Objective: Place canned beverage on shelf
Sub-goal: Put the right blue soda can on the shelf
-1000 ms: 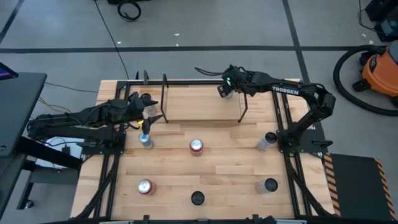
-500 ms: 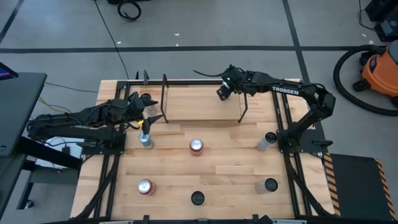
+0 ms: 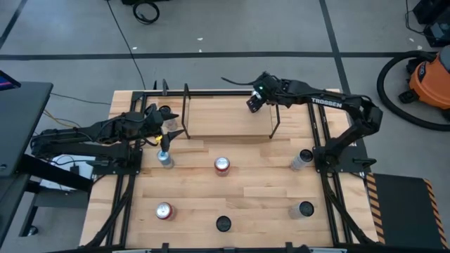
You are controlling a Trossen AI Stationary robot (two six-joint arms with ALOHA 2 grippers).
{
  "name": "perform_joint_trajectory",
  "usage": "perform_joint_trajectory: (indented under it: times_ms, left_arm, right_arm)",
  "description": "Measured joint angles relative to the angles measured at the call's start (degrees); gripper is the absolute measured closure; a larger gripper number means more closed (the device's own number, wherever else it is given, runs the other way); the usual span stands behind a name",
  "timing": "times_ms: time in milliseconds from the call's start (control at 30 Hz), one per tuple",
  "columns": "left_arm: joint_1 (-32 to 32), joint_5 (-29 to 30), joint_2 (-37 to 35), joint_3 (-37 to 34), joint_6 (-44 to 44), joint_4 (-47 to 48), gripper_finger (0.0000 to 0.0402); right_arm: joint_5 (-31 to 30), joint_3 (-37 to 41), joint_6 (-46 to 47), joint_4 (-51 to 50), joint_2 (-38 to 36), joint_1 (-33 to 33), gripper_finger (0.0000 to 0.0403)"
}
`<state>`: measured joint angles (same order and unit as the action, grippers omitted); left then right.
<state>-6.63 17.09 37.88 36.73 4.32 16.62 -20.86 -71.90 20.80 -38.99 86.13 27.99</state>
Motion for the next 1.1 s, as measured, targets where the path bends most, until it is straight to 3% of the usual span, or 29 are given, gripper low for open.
perform_joint_trajectory:
  times_ms: [333, 767, 1100]
  left_arm:
    - [0.00, 0.00, 0.01, 0.00, 0.02, -0.01, 0.0083]
    - [0.00, 0.00, 0.00, 0.00, 1.20, 0.02, 0.0083]
    - [0.00, 0.00, 0.01, 0.00, 1.16, 0.02, 0.0083]
  right_arm:
    - [0.44, 0.00, -6.76, 4.05, -2.69, 1.63, 0.0106]
    - [15.89, 0.00, -25.45, 5.49, -2.56, 7.54, 0.0106]
    - [24.46, 0.00, -31.30, 4.50, -2.56, 12.04, 0.0106]
